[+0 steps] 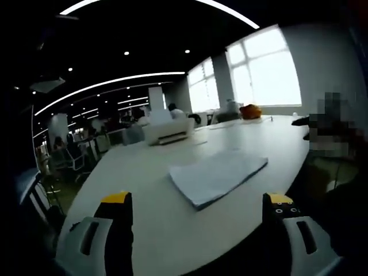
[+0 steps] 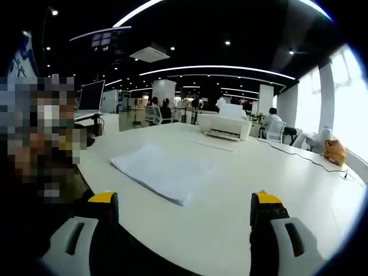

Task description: Organize the stack of printing papers by aligning and flattening the scattered papers on the table

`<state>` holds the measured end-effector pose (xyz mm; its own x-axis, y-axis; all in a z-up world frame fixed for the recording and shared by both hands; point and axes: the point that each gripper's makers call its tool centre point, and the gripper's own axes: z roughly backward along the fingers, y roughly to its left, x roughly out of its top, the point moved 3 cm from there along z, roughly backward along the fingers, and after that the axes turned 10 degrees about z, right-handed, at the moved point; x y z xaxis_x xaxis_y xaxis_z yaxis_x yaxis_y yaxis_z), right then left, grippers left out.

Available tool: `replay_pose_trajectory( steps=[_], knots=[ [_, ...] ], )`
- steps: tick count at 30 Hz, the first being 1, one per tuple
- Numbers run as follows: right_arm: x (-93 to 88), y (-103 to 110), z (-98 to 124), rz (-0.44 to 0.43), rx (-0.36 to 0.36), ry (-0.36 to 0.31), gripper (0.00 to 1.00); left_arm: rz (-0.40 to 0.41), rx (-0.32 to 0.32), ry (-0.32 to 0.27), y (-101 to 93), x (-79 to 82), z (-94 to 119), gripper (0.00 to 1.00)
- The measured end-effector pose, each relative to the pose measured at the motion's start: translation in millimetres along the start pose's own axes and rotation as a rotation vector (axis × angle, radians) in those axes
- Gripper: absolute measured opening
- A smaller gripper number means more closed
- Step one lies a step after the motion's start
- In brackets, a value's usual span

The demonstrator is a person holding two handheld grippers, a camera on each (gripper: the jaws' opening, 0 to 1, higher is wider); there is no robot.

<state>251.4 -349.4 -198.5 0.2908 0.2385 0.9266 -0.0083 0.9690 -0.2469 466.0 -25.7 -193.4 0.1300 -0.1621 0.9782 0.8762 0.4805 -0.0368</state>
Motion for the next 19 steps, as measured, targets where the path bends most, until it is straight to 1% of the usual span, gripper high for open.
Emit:
replay_pose_trajectory(
  steps=[19],
  knots=[
    [-5.9,0.4,-2.5,0.011,-0.001,0.026,0.90,0.014,-0.014,0.006,-3.4,-1.0,3.6,0.96]
  ],
)
